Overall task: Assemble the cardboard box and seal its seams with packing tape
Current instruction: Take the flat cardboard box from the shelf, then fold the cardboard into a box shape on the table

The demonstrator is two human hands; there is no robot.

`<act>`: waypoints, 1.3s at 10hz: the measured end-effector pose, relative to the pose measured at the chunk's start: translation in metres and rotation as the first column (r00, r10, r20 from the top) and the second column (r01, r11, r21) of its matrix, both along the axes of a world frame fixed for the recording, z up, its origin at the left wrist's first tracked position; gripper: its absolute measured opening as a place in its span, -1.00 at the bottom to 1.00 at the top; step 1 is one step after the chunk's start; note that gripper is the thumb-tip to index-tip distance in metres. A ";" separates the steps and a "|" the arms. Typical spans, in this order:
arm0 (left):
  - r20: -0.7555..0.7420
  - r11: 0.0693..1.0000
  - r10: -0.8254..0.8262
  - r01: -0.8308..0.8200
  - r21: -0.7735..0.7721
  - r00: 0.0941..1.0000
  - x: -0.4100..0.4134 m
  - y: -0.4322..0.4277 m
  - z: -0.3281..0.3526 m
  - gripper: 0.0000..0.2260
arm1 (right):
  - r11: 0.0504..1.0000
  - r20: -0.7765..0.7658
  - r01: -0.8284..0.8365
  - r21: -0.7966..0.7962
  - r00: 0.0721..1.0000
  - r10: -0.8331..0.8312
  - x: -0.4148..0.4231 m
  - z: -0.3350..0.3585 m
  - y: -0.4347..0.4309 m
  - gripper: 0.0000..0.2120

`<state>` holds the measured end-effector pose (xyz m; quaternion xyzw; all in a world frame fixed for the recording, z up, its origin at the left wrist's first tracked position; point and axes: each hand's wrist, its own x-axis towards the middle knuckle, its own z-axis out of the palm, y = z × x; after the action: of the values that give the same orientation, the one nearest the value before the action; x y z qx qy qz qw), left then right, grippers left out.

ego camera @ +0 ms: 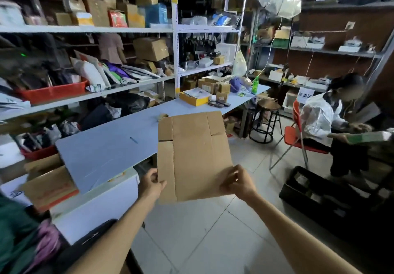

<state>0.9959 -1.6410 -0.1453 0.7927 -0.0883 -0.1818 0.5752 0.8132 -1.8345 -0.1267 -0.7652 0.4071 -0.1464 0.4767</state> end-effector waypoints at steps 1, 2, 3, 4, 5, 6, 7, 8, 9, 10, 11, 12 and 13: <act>-0.023 1.000 0.017 -0.017 -0.014 1.000 0.031 -0.040 -0.005 -0.70 | 0.998 -0.030 -0.058 -0.002 0.998 0.058 0.038 -0.004 -0.048 -0.52; -0.043 0.999 0.038 -0.038 -0.010 0.998 0.068 -0.075 -0.012 -0.67 | 0.994 -0.042 -0.104 0.033 0.994 0.105 0.084 -0.011 -0.093 -0.46; -0.049 0.996 0.082 -0.083 -0.020 0.995 0.115 -0.106 -0.023 -0.69 | 0.988 -0.035 -0.143 0.061 0.989 0.145 0.139 -0.021 -0.131 -0.45; -0.045 0.992 0.117 -0.119 -0.032 0.992 0.171 -0.134 -0.033 -0.74 | 0.981 -0.049 -0.189 0.046 0.980 0.191 0.201 -0.029 -0.166 -0.50; -0.077 0.988 0.145 -0.149 -0.048 0.986 0.231 -0.163 -0.035 -0.75 | 0.970 -0.041 -0.237 0.062 0.970 0.240 0.270 -0.023 -0.203 -0.54; -0.106 0.976 0.196 -0.205 -0.075 0.975 0.282 -0.185 -0.034 -0.76 | 0.966 -0.034 -0.255 0.052 0.966 0.257 0.344 -0.011 -0.238 -0.57; -0.088 0.961 0.261 -0.268 -0.072 0.961 0.349 -0.208 -0.031 -0.76 | 0.960 0.004 -0.272 0.071 0.962 0.273 0.413 -0.004 -0.265 -0.61; -0.101 0.951 0.294 -0.302 -0.071 0.950 0.393 -0.221 -0.026 -0.75 | 0.953 0.018 -0.290 0.092 0.957 0.290 0.470 -0.008 -0.280 -0.62; -0.093 0.948 0.303 -0.310 -0.075 0.948 0.435 -0.230 -0.025 -0.71 | 0.946 0.016 -0.297 0.127 0.955 0.298 0.527 -0.020 -0.297 -0.68; -0.136 0.912 0.378 -0.393 -0.114 0.916 0.474 -0.239 -0.033 -0.67 | 0.941 0.027 -0.287 0.178 0.958 0.287 0.585 -0.031 -0.311 -0.79; -0.242 0.868 0.425 -0.469 -0.165 0.872 0.511 -0.252 -0.048 -0.66 | 0.909 0.057 -0.368 0.196 0.930 0.364 0.650 -0.036 -0.327 -0.79; -0.309 0.798 0.504 -0.572 -0.191 0.806 0.544 -0.270 -0.059 -0.70 | 0.873 0.044 -0.446 0.198 0.894 0.446 0.717 -0.036 -0.344 -0.85; -0.390 0.633 0.644 -0.745 -0.211 0.658 0.578 -0.286 -0.059 -0.74 | 0.850 0.058 -0.477 0.225 0.877 0.477 0.771 -0.031 -0.353 -0.85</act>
<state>1.5734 -1.9270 -0.2047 0.6133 0.2777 -0.0342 0.7386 1.5841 -2.1871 -0.1574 -0.7809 0.2190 0.0251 0.5844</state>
